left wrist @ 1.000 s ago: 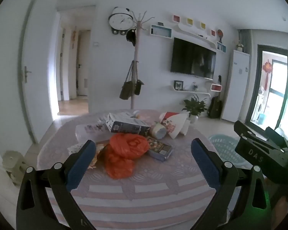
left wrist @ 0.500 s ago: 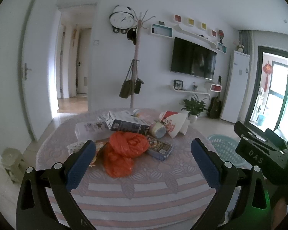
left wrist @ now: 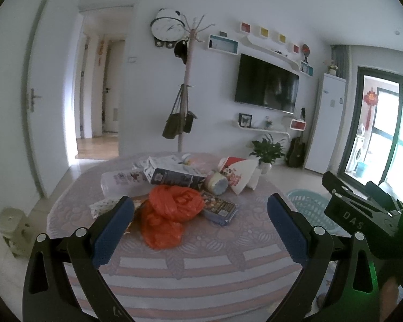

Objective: Collect trash

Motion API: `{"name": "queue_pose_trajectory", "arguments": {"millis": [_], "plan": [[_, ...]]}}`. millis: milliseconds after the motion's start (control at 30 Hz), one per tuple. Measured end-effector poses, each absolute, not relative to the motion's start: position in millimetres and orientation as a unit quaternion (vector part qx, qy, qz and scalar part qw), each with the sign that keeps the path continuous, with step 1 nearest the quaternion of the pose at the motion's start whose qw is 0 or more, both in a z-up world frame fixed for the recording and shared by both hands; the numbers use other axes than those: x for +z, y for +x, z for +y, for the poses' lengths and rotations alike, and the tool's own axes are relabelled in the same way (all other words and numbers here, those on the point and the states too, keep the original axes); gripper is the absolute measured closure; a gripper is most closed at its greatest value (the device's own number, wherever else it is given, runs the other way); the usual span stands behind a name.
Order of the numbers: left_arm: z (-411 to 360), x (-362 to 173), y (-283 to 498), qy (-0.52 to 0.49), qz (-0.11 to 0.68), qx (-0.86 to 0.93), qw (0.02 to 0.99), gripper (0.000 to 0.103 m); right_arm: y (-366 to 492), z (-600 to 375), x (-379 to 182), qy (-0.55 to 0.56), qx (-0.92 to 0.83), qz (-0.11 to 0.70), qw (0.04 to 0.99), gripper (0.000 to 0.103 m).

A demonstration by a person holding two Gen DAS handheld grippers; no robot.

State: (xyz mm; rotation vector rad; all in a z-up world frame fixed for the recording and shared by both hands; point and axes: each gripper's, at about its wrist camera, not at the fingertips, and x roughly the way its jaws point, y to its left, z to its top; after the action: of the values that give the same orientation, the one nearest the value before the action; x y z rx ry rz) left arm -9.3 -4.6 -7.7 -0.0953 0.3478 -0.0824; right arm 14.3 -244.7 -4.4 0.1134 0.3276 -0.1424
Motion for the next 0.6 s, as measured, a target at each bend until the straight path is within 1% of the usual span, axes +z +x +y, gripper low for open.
{"name": "queue_pose_trajectory", "arguments": {"millis": [600], "plan": [[-3.1, -7.8, -9.1, -0.054, 0.176, -0.041, 0.982, 0.007, 16.5, -242.2, -4.1, 0.053, -0.065, 0.170, 0.982, 0.006]]}}
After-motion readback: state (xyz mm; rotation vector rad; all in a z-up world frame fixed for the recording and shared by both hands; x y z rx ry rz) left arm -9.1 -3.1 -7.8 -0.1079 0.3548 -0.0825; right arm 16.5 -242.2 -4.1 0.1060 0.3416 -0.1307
